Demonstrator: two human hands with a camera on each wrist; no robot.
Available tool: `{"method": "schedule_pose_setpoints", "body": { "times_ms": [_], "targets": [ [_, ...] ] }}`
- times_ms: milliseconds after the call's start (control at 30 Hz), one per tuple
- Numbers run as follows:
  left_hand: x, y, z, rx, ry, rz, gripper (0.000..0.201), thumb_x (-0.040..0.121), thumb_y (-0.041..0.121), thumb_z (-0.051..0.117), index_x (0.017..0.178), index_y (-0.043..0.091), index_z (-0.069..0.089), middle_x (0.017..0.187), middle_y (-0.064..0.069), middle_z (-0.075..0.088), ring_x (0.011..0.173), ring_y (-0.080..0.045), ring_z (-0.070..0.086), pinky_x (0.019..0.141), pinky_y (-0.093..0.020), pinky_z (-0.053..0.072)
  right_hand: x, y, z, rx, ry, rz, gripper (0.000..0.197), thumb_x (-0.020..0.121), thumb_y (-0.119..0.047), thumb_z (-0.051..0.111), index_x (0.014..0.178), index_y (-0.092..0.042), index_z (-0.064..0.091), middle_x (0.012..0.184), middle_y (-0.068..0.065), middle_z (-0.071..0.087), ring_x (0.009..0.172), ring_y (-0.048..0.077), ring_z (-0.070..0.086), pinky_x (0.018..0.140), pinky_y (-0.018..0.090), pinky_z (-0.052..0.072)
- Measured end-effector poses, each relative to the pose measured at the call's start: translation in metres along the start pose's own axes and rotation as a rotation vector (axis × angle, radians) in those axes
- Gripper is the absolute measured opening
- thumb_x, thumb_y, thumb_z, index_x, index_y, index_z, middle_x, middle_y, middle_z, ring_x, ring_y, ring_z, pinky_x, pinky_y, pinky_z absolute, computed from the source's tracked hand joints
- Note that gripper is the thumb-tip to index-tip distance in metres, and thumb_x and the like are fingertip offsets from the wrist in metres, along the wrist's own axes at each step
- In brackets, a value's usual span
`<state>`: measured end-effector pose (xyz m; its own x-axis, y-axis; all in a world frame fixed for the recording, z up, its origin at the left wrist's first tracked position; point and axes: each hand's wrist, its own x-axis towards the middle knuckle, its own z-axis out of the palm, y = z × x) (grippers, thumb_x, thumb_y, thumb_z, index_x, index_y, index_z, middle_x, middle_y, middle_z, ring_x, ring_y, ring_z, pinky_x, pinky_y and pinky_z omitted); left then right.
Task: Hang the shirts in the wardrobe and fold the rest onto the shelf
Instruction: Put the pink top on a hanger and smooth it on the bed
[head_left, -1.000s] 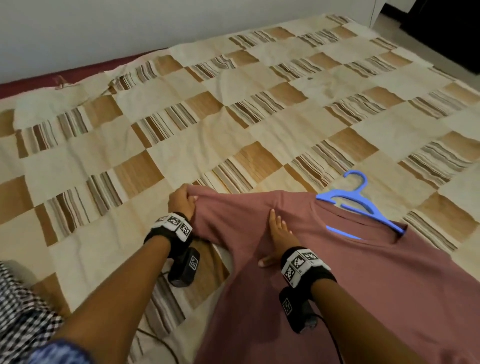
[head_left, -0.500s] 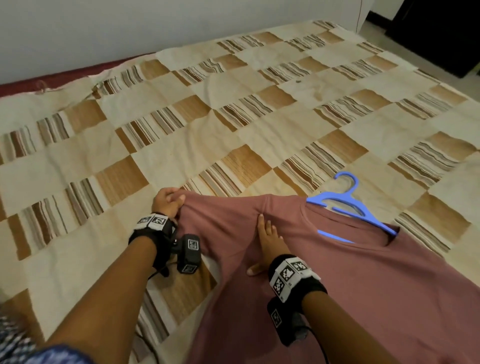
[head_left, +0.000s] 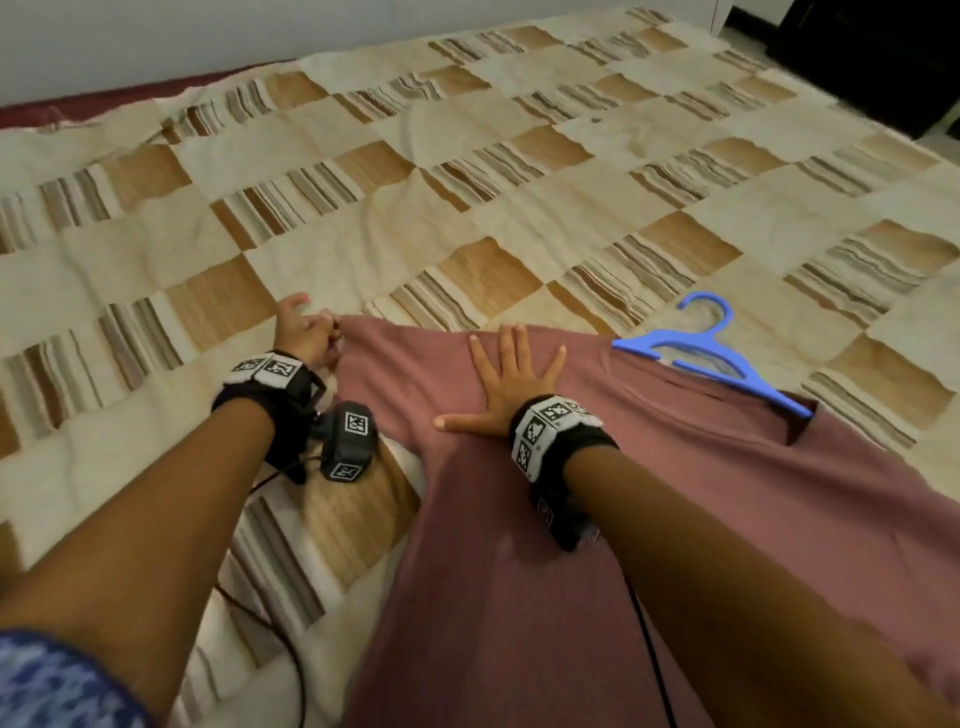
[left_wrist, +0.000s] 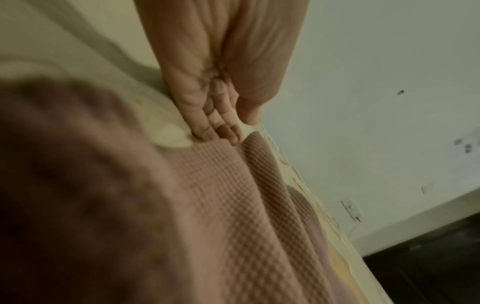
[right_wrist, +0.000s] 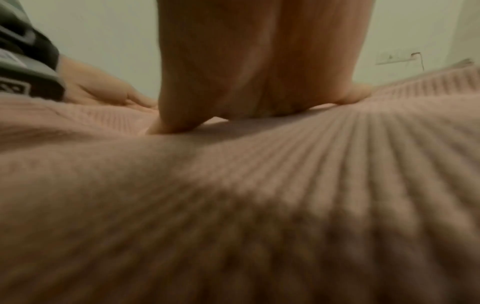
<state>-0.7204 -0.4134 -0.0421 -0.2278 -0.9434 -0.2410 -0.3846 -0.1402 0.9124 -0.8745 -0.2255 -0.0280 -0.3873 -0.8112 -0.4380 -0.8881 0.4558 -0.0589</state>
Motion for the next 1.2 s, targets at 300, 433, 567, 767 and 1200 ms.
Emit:
{"method": "schedule_pose_setpoints", "body": {
  "times_ms": [300,433,567,767,1200],
  "targets": [
    [-0.140,-0.007,-0.023,0.201,-0.117,-0.137,0.093,0.073,0.054,0.070,0.141,0.009,0.025,0.121,-0.009,0.052,0.115,-0.029,0.051,0.090,-0.028,0.039,-0.076,-0.026,0.019,0.294,0.035,0.137,0.090,0.087,-0.070,0.028,0.148,-0.023,-0.018,0.155,0.010,-0.023,0.143,0.028,-0.021,0.103,0.072,-0.006],
    [-0.236,-0.040,-0.011,0.667,-0.408,0.060,0.091,0.077,0.064,0.049,0.149,0.030,0.006,0.140,-0.018,0.033,0.126,-0.036,0.038,0.101,-0.048,0.038,-0.161,-0.029,0.083,0.289,0.049,0.201,0.084,0.081,-0.068,0.011,0.149,-0.019,0.004,0.157,0.019,0.006,0.143,0.033,-0.004,0.104,0.064,-0.011],
    [-0.256,-0.051,0.004,1.077,-0.476,0.088,0.067,0.095,0.035,0.046,0.149,0.036,0.006,0.136,-0.013,0.030,0.117,-0.037,0.036,0.098,-0.049,0.039,-0.161,-0.024,0.091,0.232,-0.031,0.169,0.087,0.066,-0.070,-0.011,0.140,-0.026,-0.023,0.155,0.012,-0.022,0.135,0.024,-0.033,0.089,0.059,-0.035],
    [-0.235,-0.061,0.009,1.246,-0.485,0.367,0.084,0.092,0.024,0.054,0.144,0.034,-0.012,0.120,-0.017,0.041,0.101,-0.037,0.047,0.090,-0.046,0.044,-0.164,-0.022,0.087,0.244,-0.037,0.129,0.081,0.090,-0.066,0.024,0.149,-0.025,-0.012,0.154,0.010,-0.025,0.141,0.028,-0.026,0.100,0.065,-0.022],
    [-0.267,-0.057,-0.016,1.101,-0.484,0.045,0.084,0.092,0.019,0.056,0.150,0.020,-0.005,0.142,-0.025,0.023,0.117,-0.047,0.044,0.101,-0.044,0.037,-0.342,0.198,0.136,0.187,-0.108,0.601,0.078,0.093,-0.062,0.013,0.149,-0.013,-0.012,0.158,0.014,-0.010,0.146,0.027,-0.008,0.115,0.055,0.003]
  ]
}}
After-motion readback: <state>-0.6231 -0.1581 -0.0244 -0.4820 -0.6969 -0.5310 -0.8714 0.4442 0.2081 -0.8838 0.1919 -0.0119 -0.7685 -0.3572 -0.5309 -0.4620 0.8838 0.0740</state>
